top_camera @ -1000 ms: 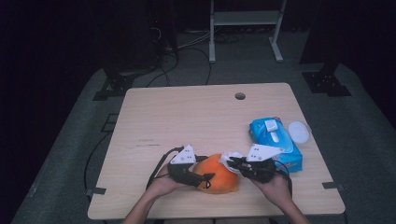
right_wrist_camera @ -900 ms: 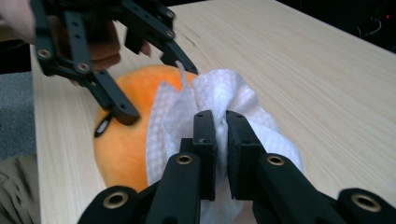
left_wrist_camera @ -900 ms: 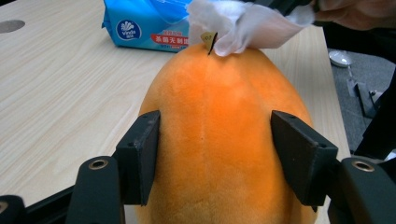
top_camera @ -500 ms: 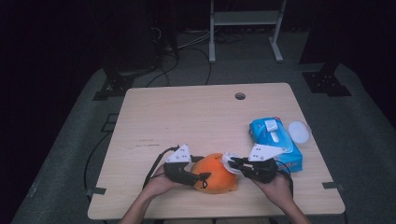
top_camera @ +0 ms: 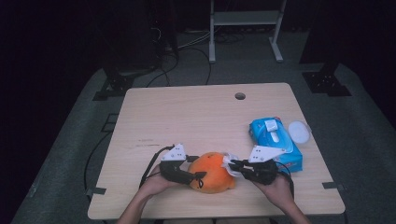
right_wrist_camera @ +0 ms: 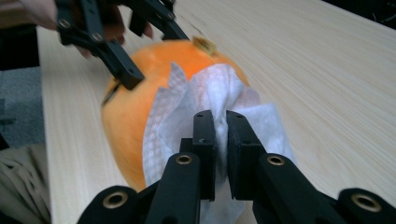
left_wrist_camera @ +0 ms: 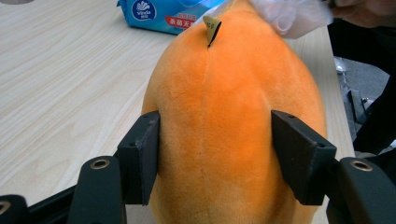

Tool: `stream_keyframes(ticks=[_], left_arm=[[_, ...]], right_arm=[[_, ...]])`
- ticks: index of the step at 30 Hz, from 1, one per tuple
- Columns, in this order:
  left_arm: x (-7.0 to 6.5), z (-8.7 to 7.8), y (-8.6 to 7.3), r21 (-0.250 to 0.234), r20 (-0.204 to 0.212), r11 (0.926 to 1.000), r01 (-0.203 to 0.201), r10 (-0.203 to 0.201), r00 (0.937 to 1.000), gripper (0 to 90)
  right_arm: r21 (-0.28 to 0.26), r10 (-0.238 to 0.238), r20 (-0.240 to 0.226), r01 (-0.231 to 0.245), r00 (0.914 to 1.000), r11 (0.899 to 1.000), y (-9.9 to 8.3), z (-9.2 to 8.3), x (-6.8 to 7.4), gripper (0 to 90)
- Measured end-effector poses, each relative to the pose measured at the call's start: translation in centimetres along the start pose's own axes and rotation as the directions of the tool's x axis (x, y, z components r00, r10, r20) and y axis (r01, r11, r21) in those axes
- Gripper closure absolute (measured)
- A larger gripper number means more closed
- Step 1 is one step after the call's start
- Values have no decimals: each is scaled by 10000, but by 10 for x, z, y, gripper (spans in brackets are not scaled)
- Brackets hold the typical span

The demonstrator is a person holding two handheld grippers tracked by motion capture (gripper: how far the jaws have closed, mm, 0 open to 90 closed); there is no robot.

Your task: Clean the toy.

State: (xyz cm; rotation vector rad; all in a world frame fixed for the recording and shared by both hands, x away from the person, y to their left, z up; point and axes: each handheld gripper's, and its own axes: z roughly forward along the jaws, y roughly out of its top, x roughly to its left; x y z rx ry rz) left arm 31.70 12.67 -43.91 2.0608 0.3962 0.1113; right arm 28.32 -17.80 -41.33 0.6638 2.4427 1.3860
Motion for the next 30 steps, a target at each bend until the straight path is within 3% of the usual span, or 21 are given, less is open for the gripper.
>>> stream_keyframes(ticks=[2,4,6,9,15,22,24,27,30], left_arm=[[1,0,-1,-24,25,10000,72,-72,10000,366],[2,0,-1,-46,27,9999,148,-148,9999,363],[3,-1,-1,-12,46,9999,124,-123,9999,360],[4,-2,-2,19,39,9999,164,-164,9999,358],[6,-2,-2,-58,79,9994,341,-340,9994,355],[1,4,2,-73,20,9999,91,-91,10000,351],[-1,5,3,-43,18,10000,-35,35,10000,352],[-3,5,4,-64,3,9999,-123,123,9999,352],[-4,5,4,-50,21,9997,-245,245,9997,353]], right_arm=[[-77,-38,-62,37,10000,10000,2,0,2,824],[-261,-366,-381,356,9986,9990,9,2,11,824],[33,-634,-462,636,9969,9980,8,9,17,823],[128,-458,-712,468,9964,9988,6,10,15,824],[153,-611,-1116,632,9919,9979,9,10,20,824],[-575,-1118,-1910,1026,9752,9931,26,10,41,824],[-649,-1323,-1730,1228,9760,9903,29,8,42,824],[-567,-1243,-1145,1184,9856,9913,28,5,33,824],[-257,-998,-95,996,9950,9947,21,2,16,821]])
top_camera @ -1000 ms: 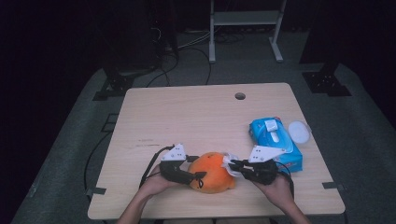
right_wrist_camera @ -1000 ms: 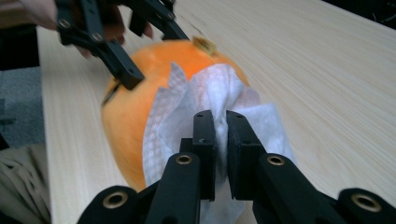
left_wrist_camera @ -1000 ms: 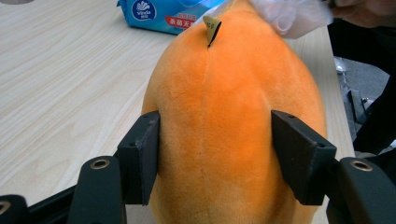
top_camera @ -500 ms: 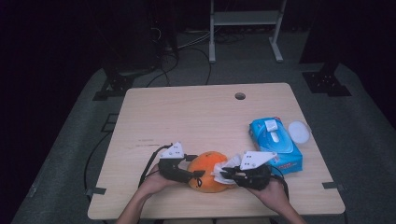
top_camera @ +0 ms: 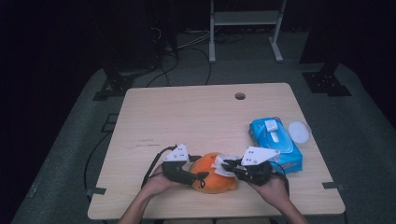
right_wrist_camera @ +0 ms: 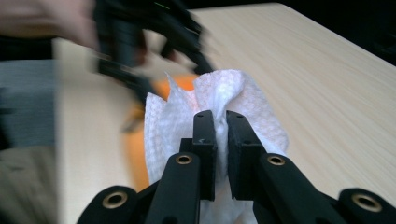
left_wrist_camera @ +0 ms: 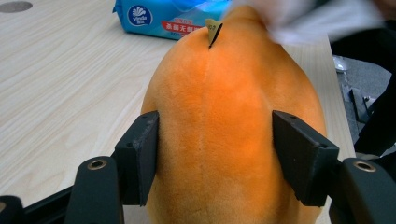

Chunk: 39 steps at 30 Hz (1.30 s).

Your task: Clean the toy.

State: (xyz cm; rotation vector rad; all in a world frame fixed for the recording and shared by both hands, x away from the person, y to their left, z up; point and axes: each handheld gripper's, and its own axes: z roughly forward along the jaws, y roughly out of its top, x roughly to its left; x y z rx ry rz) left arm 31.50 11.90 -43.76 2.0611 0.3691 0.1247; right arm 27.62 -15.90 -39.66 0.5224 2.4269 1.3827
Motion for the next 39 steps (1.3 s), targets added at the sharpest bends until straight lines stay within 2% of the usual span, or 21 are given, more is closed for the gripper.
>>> stream_keyframes(ticks=[1,4,7,10,13,16,20,26,33,37,39], left_arm=[[0,0,1,-4,7,10000,-54,54,10000,353],[-2,2,2,29,-26,9999,-115,115,9999,353],[-4,3,3,43,-65,9998,-171,171,9998,353],[-5,2,3,76,-84,9997,-245,246,9997,358],[-8,2,4,133,-61,9985,-537,538,9985,367],[-10,3,6,215,-102,9976,-656,658,9978,367],[-9,3,6,194,-102,9978,-641,643,9979,365],[-12,3,8,280,-246,9967,-758,765,9968,347],[-15,5,11,237,-260,9967,-770,776,9966,338],[-21,8,15,209,-234,9941,-1062,1066,9940,335],[-25,11,18,192,-214,9924,-1217,1221,9923,334]], right_arm=[[74,103,187,-104,9998,9999,-3,0,-5,819],[166,402,326,-408,9987,9990,-9,-3,-14,807],[297,196,583,-213,9981,9993,-11,-3,-13,771],[302,294,554,-311,9980,9991,-12,-2,-14,717],[397,446,579,-470,9973,9981,-12,-1,-17,640],[363,837,212,-844,9963,9958,-15,0,-21,691],[264,823,168,-827,9965,9962,-14,-2,-21,766],[264,496,430,-507,9978,9984,-11,-4,-17,780],[-99,684,452,-680,9966,9976,-10,-13,-20,799],[-358,744,244,-735,9969,9967,-6,-13,-17,803],[-428,783,-49,-784,9969,9960,-4,-9,-12,806]])
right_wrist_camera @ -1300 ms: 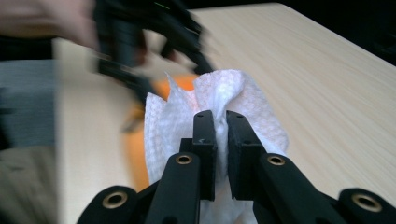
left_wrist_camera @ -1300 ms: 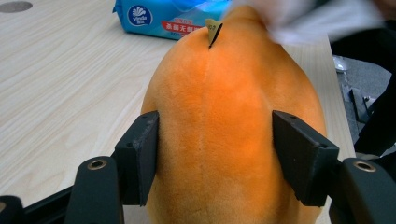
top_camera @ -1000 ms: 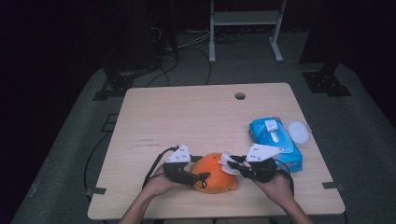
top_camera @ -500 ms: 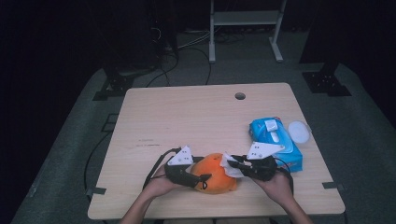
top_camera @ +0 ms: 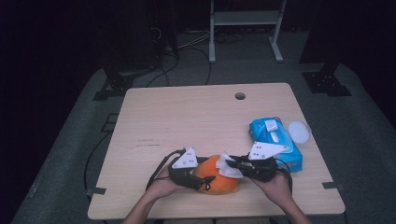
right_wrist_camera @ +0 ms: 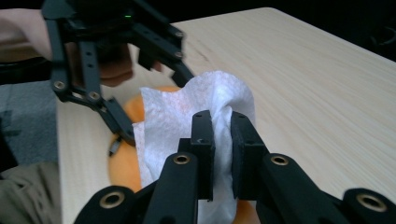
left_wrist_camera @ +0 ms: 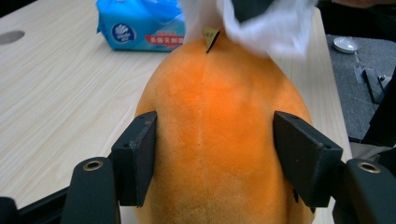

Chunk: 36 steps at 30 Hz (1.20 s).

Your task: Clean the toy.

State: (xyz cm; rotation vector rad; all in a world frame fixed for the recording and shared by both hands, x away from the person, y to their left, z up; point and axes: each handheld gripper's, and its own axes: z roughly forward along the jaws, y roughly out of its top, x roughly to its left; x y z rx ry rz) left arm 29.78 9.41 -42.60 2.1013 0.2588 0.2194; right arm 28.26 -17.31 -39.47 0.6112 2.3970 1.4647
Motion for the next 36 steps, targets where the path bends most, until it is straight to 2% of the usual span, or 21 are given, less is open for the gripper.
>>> stream_keyframes(ticks=[3,5,8,11,13,15,18,21,25,27,29,30,32,34,36], left_arm=[[-5,2,3,46,8,9996,-277,277,9996,334],[-6,2,2,34,-12,9995,-325,325,9995,337],[-3,1,0,-40,42,9997,-222,222,9997,349],[-1,1,-2,-61,75,10000,-68,68,9999,352],[-2,1,-2,-83,81,9999,-80,81,9999,352],[-3,3,-1,-100,77,9999,-68,69,9999,352],[-6,6,2,-109,146,9997,-231,233,9996,353],[-9,8,3,-127,192,9994,-312,314,9993,353],[-7,6,2,-110,252,9995,-297,300,9992,350],[-5,5,3,-107,321,9998,-146,150,9994,307],[-1,4,6,-75,350,9997,253,-250,9991,216],[1,3,6,114,241,9988,479,-482,9985,167],[6,4,4,275,382,9943,1033,-1043,9938,106],[8,8,0,404,717,9881,1486,-1512,9859,110],[6,8,-1,286,660,9917,1256,-1272,9897,186]], right_arm=[[120,-365,-295,368,9989,9993,3,11,13,807],[203,-547,-329,554,9980,9983,4,13,17,808],[236,-404,-305,411,9987,9989,2,12,11,814],[469,-193,77,189,9998,9987,-6,8,0,815],[485,54,169,-62,9998,9988,-10,5,-6,815],[549,69,300,-85,9995,9985,-10,2,-9,815],[343,61,129,-65,9999,9994,-5,3,-3,815],[212,-327,-4,327,9995,9992,3,9,5,815],[322,-120,-192,126,9997,9994,0,11,2,816],[455,65,-327,-50,9994,9990,-4,12,-1,817],[520,118,-365,-99,9993,9986,-7,12,-1,817],[533,58,-341,-39,9994,9986,-7,12,0,817],[559,-28,-307,45,9995,9984,-7,11,1,817],[552,-22,-311,39,9995,9985,-7,10,2,817],[581,-102,-232,116,9997,9982,-6,9,3,817]])
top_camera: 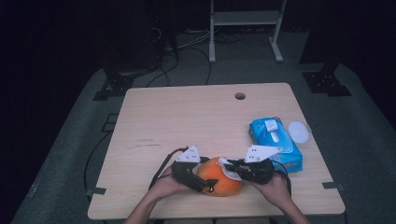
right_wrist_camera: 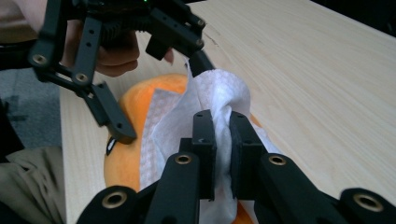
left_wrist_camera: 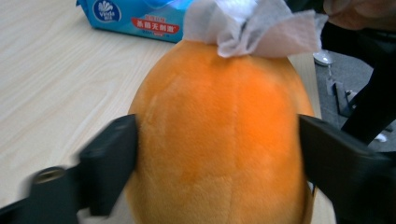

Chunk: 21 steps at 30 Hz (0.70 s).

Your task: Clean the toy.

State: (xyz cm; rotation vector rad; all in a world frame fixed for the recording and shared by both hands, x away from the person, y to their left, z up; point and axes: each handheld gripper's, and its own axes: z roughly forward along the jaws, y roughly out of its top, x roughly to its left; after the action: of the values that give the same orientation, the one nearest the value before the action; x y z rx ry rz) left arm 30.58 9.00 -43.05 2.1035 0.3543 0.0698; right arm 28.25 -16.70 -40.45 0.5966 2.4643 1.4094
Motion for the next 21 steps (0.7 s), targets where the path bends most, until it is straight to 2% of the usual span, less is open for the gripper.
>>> stream_keyframes(ticks=[2,3,5,6,7,8,9,10,11,12,13,15,16,17,18,19,21], left_arm=[[-4,-3,2,-169,-326,9973,-713,707,9970,317],[-5,-4,3,-271,-475,9953,-927,914,9947,369],[-8,-4,6,-493,-808,9897,-1341,1299,9882,403],[-11,-4,8,-602,-1114,9842,-1666,1593,9809,410],[-14,-2,10,-580,-1421,9777,-2020,1922,9710,410],[-16,-1,11,-565,-1609,9707,-2337,2221,9616,410],[-18,1,12,-570,-1663,9651,-2557,2434,9556,410],[-18,1,12,-570,-1663,9651,-2557,2434,9556,407],[-19,4,10,-479,-1576,9614,-2710,2607,9525,400],[-18,4,8,-454,-1556,9620,-2694,2596,9531,395],[-16,4,7,-500,-1484,9654,-2560,2463,9578,386],[-12,3,4,-577,-1250,9738,-2201,2117,9693,362],[-9,2,2,-644,-1097,9805,-1855,1778,9779,343],[-7,1,1,-695,-981,9843,-1624,1553,9830,316],[-6,1,1,-754,-921,9854,-1527,1456,9850,311],[-6,1,1,-745,-924,9849,-1561,1490,9845,312],[-10,3,4,-670,-1058,9822,-1758,1682,9801,322]], right_arm=[[-57,-39,100,40,9999,10000,2,-2,0,817],[-181,-64,156,67,9999,9998,4,-5,0,818],[-367,-133,320,145,9994,9992,7,-9,1,819],[-519,-194,362,213,9992,9984,10,-11,2,819],[-637,-212,374,235,9991,9977,13,-13,4,819],[-766,-223,304,246,9993,9968,15,-13,7,819],[-824,-330,224,347,9992,9960,18,-12,10,819],[-821,-467,173,480,9988,9955,20,-9,13,819],[-683,-659,188,670,9976,9954,22,-6,17,819],[-552,-772,215,783,9968,9954,22,-4,18,819],[-435,-837,219,846,9963,9955,21,-2,18,820],[-374,-627,137,632,9979,9973,17,-1,12,821],[-332,-588,193,594,9981,9977,15,-1,9,821],[-263,-512,310,520,9982,9983,11,-3,5,821],[-285,-381,370,392,9986,9988,9,-5,1,821],[-316,-211,357,222,9991,9993,7,-6,-2,821],[-350,-148,394,162,9991,9993,7,-8,-2,822]])
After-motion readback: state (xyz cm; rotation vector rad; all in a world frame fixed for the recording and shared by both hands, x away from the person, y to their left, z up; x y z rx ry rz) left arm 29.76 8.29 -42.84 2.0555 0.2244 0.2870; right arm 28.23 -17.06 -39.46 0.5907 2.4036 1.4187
